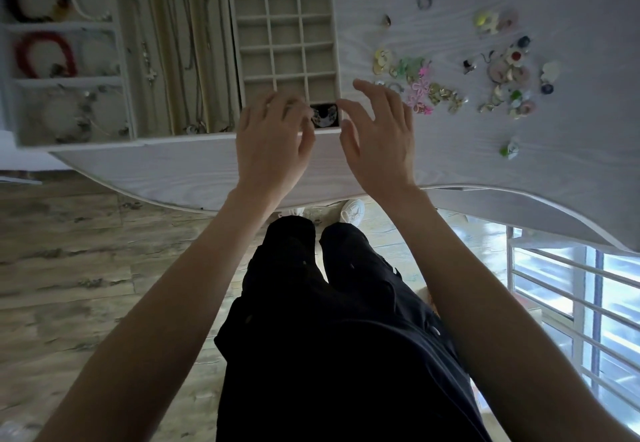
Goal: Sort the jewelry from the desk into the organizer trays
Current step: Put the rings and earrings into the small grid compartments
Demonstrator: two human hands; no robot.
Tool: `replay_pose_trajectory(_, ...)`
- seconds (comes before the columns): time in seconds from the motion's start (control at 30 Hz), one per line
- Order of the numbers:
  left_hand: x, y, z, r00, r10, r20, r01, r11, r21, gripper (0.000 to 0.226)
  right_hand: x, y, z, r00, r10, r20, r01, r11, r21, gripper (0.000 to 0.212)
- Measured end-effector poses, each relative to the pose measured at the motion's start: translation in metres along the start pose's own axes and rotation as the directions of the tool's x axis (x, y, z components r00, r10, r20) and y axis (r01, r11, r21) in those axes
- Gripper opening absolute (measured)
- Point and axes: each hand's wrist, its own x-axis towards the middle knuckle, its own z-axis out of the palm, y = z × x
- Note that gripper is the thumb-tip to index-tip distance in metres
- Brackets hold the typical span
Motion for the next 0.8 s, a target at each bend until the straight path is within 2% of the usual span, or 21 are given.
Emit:
replay_pose_trajectory(0.1,0.001,0.013,-0.013,0.989,-0.144,-0.023,0.141,0.984,-0.11,0.018,-0.008,0.003,-0.027,0.987,0.156,-0.024,-0.148,0.968,0.201,0.029)
replay_pose_trajectory(0.17,0.003,0.032,-0.02,0.983,-0.186,0.005,0.18,0.943,-0.28,0.018,-0.017,0.011,-0.053,0.968,0.253,-0.003,-0.238,0.915,0.326,0.03)
replay_pose_trajectory(0.2,0.004,0.043,-0.022,0.984,-0.178,0.03,0.175,0.896,-0.409,0.017,-0.023,0.016,-0.063,0.961,0.275,0.003,-0.259,0.901,0.348,0.029)
replay_pose_trajectory(0.27,0.009,0.07,-0.022,0.982,-0.142,0.127,0.19,0.709,-0.679,0.009,-0.037,0.031,-0.078,0.956,0.294,0.011,-0.28,0.898,0.338,0.028)
replay_pose_trajectory(0.33,0.016,0.1,-0.011,0.947,-0.109,0.303,0.313,0.537,-0.784,0.004,-0.052,0.056,-0.086,0.941,0.338,0.027,-0.33,0.892,0.311,0.026)
replay_pose_trajectory(0.37,0.02,0.113,-0.001,0.92,-0.095,0.381,0.371,0.523,-0.767,0.004,-0.06,0.071,-0.087,0.928,0.372,0.037,-0.366,0.886,0.286,0.024)
replay_pose_trajectory(0.43,0.03,0.139,0.024,0.892,-0.031,0.451,0.36,0.651,-0.668,0.005,-0.075,0.105,-0.091,0.883,0.465,0.061,-0.465,0.854,0.231,0.019)
replay_pose_trajectory(0.47,0.033,0.144,0.033,0.893,0.017,0.45,0.297,0.729,-0.616,0.007,-0.079,0.117,-0.089,0.859,0.506,0.077,-0.509,0.833,0.215,0.017)
replay_pose_trajectory(0.53,0.041,0.168,0.056,0.884,0.144,0.444,0.142,0.824,-0.549,0.013,-0.09,0.15,-0.092,0.818,0.572,0.053,-0.57,0.795,0.207,0.016)
replay_pose_trajectory(0.6,0.049,0.196,0.076,0.861,0.246,0.445,0.005,0.871,-0.491,0.021,-0.098,0.182,-0.092,0.787,0.616,0.039,-0.61,0.766,0.202,0.017)
replay_pose_trajectory(0.67,0.055,0.223,0.095,0.843,0.292,0.452,-0.092,0.906,-0.413,0.028,-0.101,0.21,-0.091,0.754,0.651,0.092,-0.656,0.736,0.167,0.025)
replay_pose_trajectory(0.8,0.062,0.249,0.117,0.845,0.223,0.486,-0.141,0.97,-0.199,0.031,-0.093,0.235,-0.082,0.752,0.611,0.247,-0.649,0.751,0.119,0.046)
